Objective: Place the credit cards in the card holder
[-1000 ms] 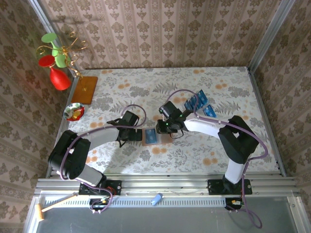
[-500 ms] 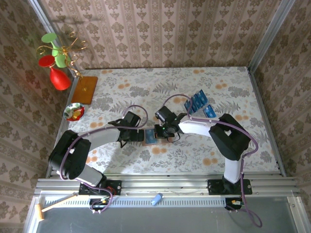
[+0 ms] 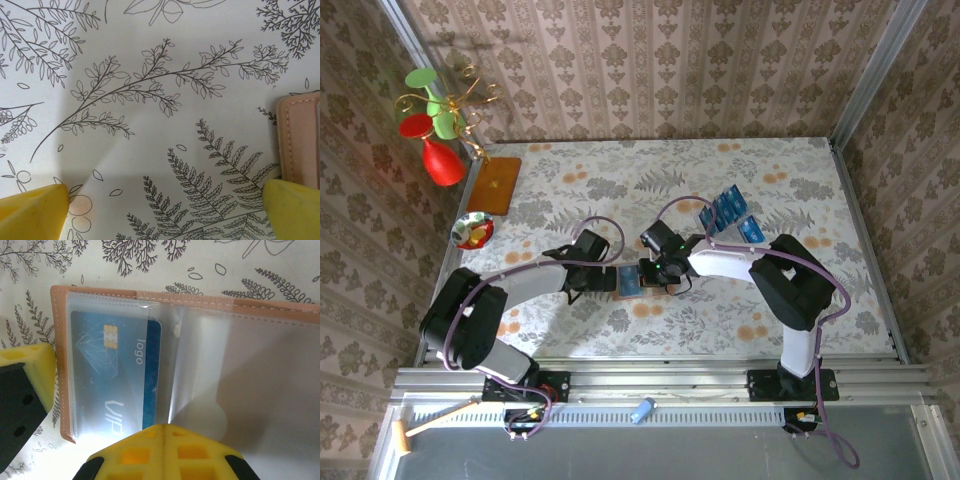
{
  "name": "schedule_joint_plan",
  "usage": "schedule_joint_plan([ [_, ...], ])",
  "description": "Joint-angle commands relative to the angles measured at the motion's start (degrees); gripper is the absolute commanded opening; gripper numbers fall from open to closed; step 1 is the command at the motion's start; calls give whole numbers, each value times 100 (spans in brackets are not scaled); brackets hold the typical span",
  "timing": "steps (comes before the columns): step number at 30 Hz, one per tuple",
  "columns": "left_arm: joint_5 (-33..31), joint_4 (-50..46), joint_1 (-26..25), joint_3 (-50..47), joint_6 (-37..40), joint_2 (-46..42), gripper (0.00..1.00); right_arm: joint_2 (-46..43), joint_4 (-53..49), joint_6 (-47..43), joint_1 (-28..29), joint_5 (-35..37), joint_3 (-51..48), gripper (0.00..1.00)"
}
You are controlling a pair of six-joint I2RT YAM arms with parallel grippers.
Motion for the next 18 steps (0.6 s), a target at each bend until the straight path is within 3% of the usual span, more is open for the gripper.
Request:
schedule_joint_plan([
  [1,173,160,-42,-90,-22,104,100,-20,-48,44,28,74,-130,0],
  [18,202,203,-44,-103,-21,126,100,142,-79,61,88,-40,76,0],
])
